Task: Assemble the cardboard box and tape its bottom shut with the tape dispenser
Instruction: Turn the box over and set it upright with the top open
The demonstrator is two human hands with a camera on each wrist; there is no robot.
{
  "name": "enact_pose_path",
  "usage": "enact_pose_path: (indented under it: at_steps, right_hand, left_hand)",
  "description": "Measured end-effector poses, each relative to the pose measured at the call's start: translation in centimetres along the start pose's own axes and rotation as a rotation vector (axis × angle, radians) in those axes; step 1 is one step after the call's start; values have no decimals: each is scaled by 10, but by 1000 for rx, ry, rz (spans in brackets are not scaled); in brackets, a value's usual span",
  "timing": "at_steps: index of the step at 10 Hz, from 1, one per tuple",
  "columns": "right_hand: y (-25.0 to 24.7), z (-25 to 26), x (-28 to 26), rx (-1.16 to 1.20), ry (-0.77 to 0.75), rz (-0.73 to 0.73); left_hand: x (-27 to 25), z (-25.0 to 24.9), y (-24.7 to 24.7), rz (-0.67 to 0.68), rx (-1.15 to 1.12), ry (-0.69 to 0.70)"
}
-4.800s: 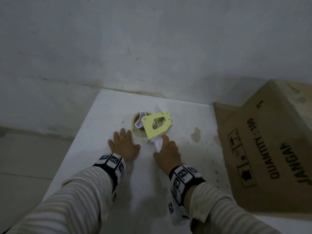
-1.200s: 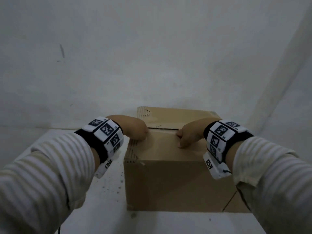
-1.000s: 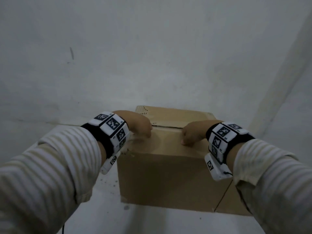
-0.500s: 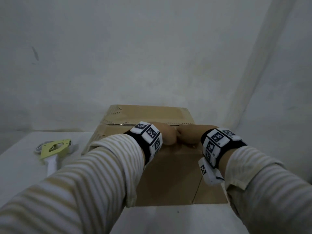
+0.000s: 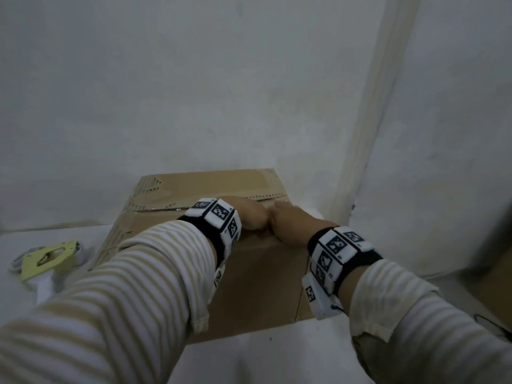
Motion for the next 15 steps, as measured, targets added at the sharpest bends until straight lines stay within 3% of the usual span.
enact_pose_path:
  at_steps: [1, 2, 3, 4, 5, 6, 7, 8, 11, 13, 14, 15]
  right_hand:
    - [18, 1, -6, -22, 20, -148]
    - [27, -3, -11, 100, 128, -251]
    - [28, -7, -16, 363, 137, -389]
    - [23, -9, -23, 611, 149, -438]
    - [21, -6, -28, 653, 154, -645]
    - [39, -5, -26, 734, 243, -696]
    - [54, -4, -30, 732, 269, -792]
    - [55, 0, -36, 659, 358, -777]
    - [53, 38, -38, 572, 457, -593]
    - [56, 52, -42, 590, 507, -593]
    - [56, 54, -44, 576, 525, -606]
    - [55, 56, -44, 578, 539, -608]
  left_hand:
    - [5, 0, 2, 7, 65, -34]
    - [6, -9, 9, -36, 70, -17]
    - [8, -14, 17, -96, 10, 2]
    - [18, -12, 27, -135, -27, 28]
    - [3, -8, 29, -153, -51, -1]
    - [-5, -8, 32, -214, -88, 8]
    - [-14, -10, 33, -368, -159, 118]
    - [-23, -6, 32, -452, -247, 181]
    - [-63, 55, 33, -423, -328, 145]
    - [-92, 107, 49, -458, -299, 86]
    - [-107, 134, 57, -691, -211, 27]
    - [-120, 158, 65, -832, -142, -56]
Point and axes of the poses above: each hand's wrist, its own x-axis towards the middle knuckle, its own y-axis out of the palm, z = x × y, the point moved 3 cm from there along x, towards the middle knuckle, and after that the axes turned 5 degrees about y, right-handed, at the moved point
